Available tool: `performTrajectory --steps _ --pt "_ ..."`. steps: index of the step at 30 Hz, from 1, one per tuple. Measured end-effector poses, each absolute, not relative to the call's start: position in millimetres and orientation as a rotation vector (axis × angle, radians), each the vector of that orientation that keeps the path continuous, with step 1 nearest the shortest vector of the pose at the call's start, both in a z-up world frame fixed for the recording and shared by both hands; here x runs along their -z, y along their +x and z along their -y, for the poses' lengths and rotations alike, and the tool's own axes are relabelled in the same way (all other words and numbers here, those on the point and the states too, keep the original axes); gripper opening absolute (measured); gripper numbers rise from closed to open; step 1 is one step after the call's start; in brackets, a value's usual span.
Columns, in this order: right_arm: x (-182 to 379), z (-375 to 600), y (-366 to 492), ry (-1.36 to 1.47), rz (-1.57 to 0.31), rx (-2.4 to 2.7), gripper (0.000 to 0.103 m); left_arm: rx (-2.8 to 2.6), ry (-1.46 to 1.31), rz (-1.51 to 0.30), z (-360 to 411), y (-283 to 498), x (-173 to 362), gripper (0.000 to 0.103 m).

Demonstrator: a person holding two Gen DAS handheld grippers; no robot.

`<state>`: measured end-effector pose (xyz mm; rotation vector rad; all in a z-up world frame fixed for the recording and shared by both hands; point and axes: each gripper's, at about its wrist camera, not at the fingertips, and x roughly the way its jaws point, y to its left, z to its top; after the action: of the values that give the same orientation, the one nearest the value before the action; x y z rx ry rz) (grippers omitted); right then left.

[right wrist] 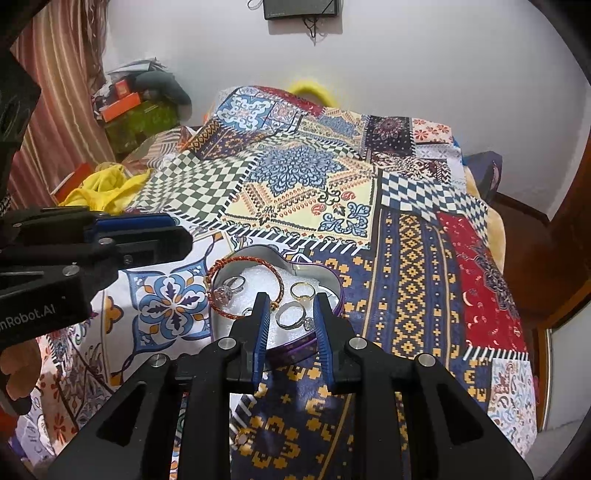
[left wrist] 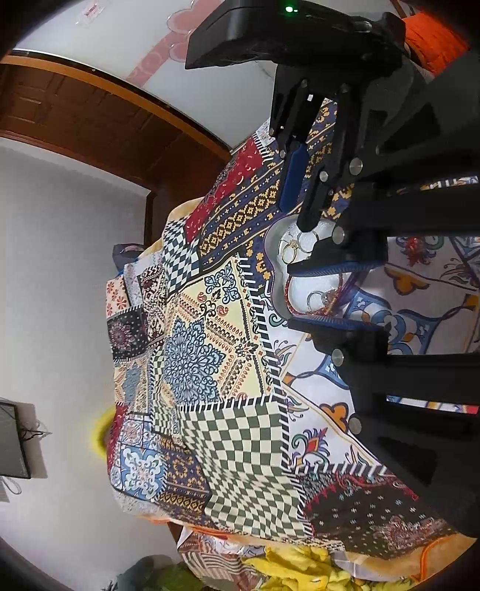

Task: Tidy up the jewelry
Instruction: 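Lift the open right tool away from the tin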

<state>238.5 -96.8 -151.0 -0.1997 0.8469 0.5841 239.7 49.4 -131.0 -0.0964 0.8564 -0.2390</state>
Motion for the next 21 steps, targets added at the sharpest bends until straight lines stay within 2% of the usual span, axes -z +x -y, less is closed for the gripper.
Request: performTrajectory --steps 2,4,5,13,21 --pt "146 98 234 -0.202 -0.837 -0.575 0.027 0.23 -0.089 -0.847 -50 234 126 0.021" --pt "141 99 230 -0.201 -0.824 -0.569 0.037 0.217 -0.074 -0.836 -50 227 121 0.022" --pt "138 100 226 -0.199 -0.813 -0.566 0.038 0.213 -0.068 -0.832 -50 225 119 0.023" --pt "120 110 204 -0.169 -0.781 -0.557 0.039 0.189 -0.023 -0.788 -46 193 102 0.041" --pt "121 121 188 -0.159 -0.785 -0.531 0.039 0.185 0.001 -0.811 -44 168 107 0.041"
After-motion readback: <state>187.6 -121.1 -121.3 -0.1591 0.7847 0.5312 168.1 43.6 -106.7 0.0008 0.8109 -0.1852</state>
